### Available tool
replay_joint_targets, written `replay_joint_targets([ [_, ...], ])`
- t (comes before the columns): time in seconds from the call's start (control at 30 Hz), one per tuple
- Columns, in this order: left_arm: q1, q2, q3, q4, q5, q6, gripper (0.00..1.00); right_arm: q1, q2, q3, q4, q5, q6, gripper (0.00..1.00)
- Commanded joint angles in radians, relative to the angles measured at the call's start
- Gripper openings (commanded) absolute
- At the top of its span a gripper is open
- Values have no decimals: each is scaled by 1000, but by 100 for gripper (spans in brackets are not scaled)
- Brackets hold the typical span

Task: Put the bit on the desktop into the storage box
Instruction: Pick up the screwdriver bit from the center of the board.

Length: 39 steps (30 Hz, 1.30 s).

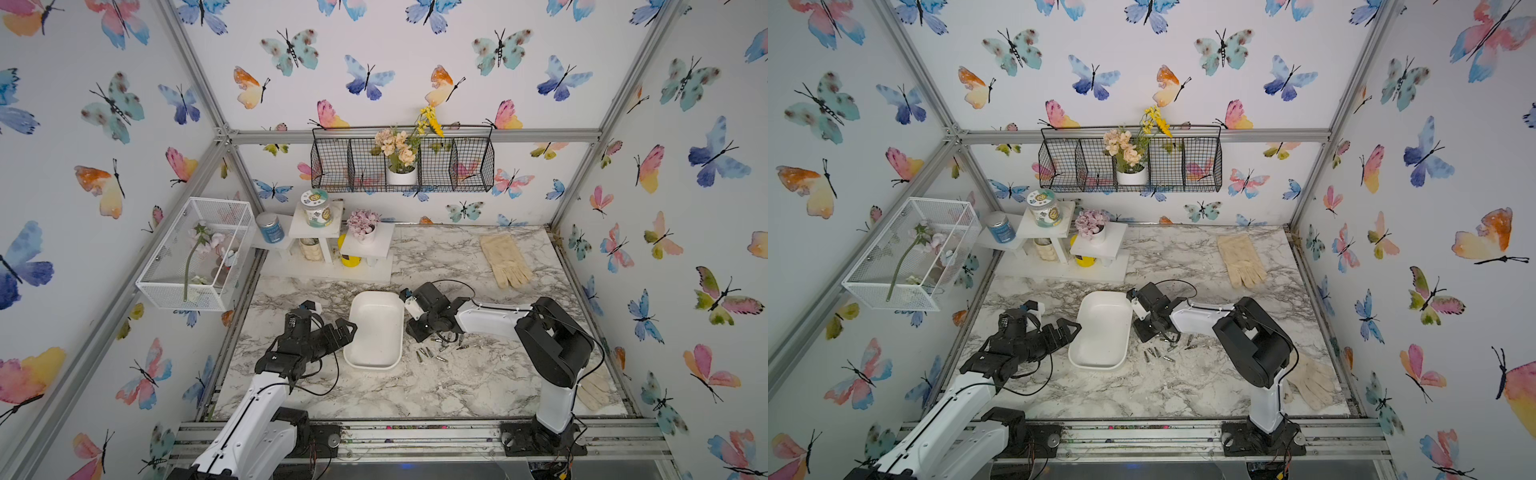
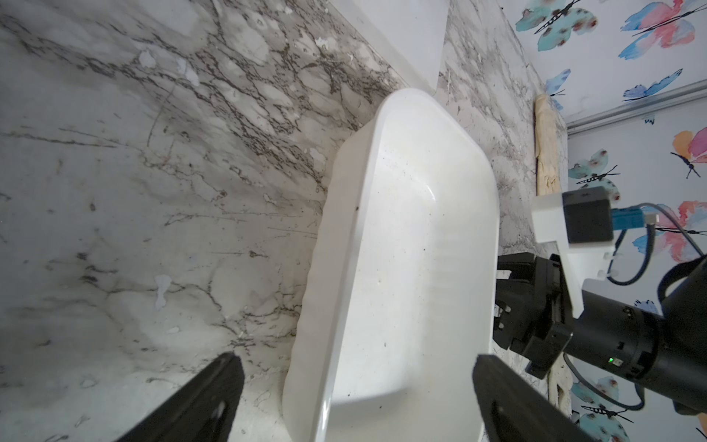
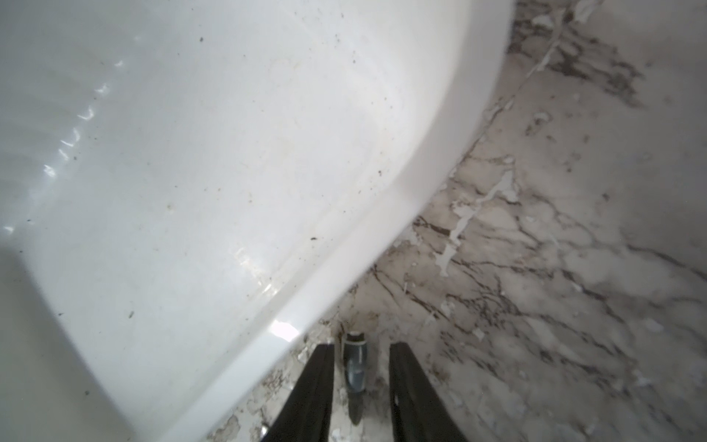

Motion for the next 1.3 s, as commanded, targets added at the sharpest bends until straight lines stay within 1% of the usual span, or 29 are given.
replay_joint_targets([
  [0.0,5,-12,-6,-3,31,8,99,11,15,24,-20,31,-8,29],
  [0.3,5,-7,-8,-1,38,8,99,14,28,30,-41,67,-3,25],
  [0.43,5,-7,-10,0,39,7,99,14,36,36,-57,75,-4,22],
  [0.87,5,-7,-13,0,38,7,99,16,30,32,-74,107,8,18],
  [0.93,5,-5,-11,0,36,7,99,15,32,34,-75,105,9,15],
  [1.0,5,-3,-10,-3,34,9,99,16,31,34,-77,105,12,14],
  [1.27,5,0,-6,-6,31,14,99,16,-6,37,-86,128,26,11],
])
